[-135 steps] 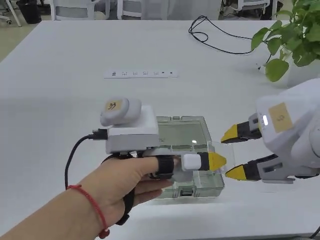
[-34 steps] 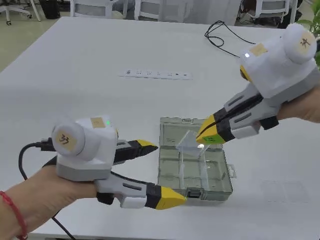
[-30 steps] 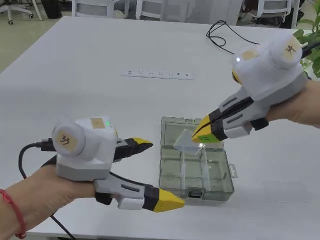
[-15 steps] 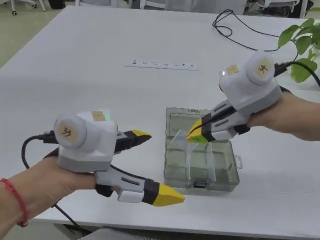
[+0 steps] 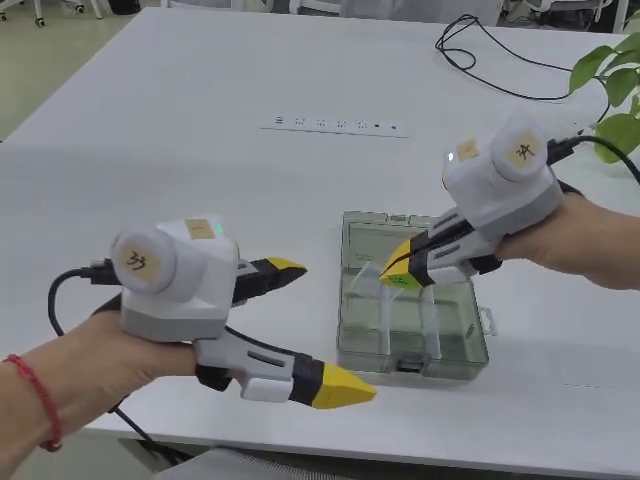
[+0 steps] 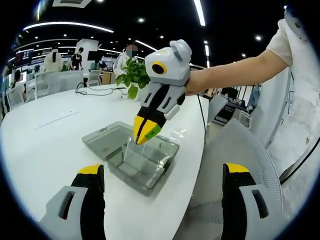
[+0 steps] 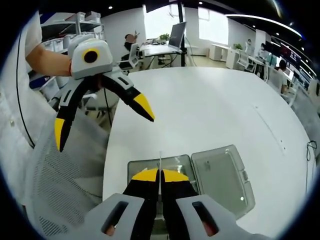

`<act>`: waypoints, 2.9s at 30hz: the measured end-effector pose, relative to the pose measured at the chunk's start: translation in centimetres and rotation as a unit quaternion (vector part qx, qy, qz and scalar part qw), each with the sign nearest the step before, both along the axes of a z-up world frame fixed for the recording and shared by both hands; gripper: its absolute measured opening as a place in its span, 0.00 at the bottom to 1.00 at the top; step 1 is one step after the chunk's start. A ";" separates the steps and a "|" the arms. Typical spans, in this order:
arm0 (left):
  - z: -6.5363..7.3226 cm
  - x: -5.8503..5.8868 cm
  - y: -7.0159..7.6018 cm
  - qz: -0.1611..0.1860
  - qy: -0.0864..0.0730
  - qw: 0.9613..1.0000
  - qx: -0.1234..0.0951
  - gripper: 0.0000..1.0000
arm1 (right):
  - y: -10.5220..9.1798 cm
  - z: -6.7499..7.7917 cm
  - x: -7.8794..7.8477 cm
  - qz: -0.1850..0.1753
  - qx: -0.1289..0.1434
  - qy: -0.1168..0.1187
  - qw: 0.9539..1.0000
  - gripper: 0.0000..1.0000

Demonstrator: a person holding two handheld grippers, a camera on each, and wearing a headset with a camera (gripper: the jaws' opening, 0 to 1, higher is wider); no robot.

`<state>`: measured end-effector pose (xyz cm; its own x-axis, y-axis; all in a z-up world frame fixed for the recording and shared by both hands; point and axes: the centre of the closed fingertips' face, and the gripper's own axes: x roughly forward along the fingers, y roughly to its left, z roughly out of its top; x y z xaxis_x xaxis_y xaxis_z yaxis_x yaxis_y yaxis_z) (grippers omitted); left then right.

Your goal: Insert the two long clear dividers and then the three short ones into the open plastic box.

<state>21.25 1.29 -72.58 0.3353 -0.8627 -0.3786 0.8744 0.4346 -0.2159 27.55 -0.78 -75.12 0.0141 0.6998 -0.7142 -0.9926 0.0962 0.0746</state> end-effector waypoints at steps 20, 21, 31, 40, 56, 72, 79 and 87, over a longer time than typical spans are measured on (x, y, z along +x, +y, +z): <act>-0.2 0.0 -0.1 0.000 0.004 1.000 -0.003 1.00 | 1.3 -2.8 -0.1 0.059 -0.053 -0.042 0.996 0.02; -0.2 0.0 -0.1 0.000 0.005 1.000 -0.003 1.00 | 1.4 -2.9 -0.2 0.061 -0.054 -0.043 0.996 0.02; -0.4 0.2 -0.1 0.000 0.007 1.000 -0.004 1.00 | 1.4 -4.4 -0.4 0.065 -0.073 -0.035 0.995 0.03; -0.5 0.4 -0.1 0.000 0.008 1.000 -0.003 1.00 | 1.6 -5.3 -0.4 0.076 -0.098 -0.032 0.992 0.03; -0.6 1.0 -0.3 -0.002 0.010 1.000 -0.003 1.00 | 1.5 -6.4 -0.4 0.093 -0.130 -0.033 0.987 0.03; -0.7 1.4 -0.2 -0.002 0.013 1.000 -0.002 1.00 | 1.4 -4.8 0.1 0.049 -0.080 -0.008 0.996 0.11; -0.6 1.6 -0.4 -0.003 0.011 1.000 -0.001 1.00 | 1.0 -1.6 0.5 0.019 -0.025 -0.002 0.999 0.18; -0.4 1.5 -0.1 0.000 0.007 1.000 0.001 1.00 | -1.3 1.3 0.3 -0.006 0.005 -0.005 1.000 0.25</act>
